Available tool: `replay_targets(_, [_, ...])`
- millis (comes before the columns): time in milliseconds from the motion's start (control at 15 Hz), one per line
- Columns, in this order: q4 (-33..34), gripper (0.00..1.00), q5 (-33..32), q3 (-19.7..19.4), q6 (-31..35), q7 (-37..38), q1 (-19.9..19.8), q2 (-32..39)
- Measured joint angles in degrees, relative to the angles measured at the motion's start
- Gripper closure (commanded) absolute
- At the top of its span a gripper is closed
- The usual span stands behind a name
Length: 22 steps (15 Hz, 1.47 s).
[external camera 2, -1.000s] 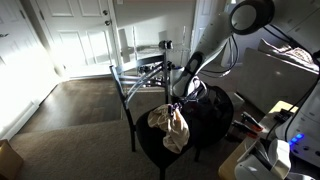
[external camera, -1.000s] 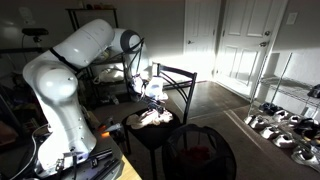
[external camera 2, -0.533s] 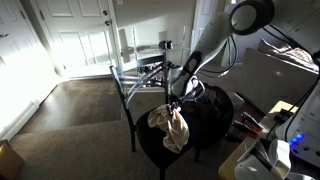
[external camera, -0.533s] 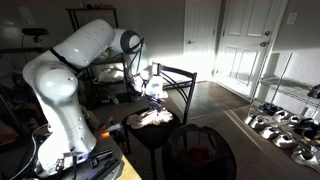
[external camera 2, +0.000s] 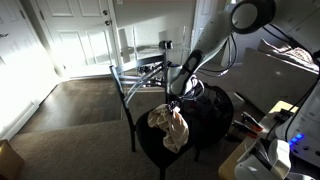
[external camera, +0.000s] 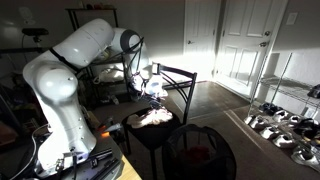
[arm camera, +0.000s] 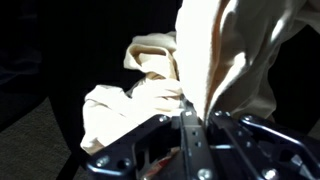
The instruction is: Put the peach t-shirt in the black laundry bag.
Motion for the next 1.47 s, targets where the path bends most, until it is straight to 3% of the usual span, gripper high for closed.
replay_targets(333, [-8.32, 0.98, -2.24, 2.48, 3.62, -8.34, -2.79, -8.4])
replay_targets(933, [-27.73, 0.98, -4.19, 1.75, 5.1, -9.39, -4.14, -29.53])
replay_targets(1067, [-30.34, 0.98, -4.19, 0.66, 6.53, -9.14, -4.09, -32.1])
replay_targets(1267, [-33.95, 0.98, -4.2, -1.99, 13.76, -7.03, -3.65, -34.69])
replay_targets(1333, [-34.96, 0.98, -4.22, -3.68, 16.4, -5.82, -2.89, -35.3])
replay_targets(1467, [-36.33, 0.98, -5.47, -10.66, 19.98, -1.46, 1.8, -36.0])
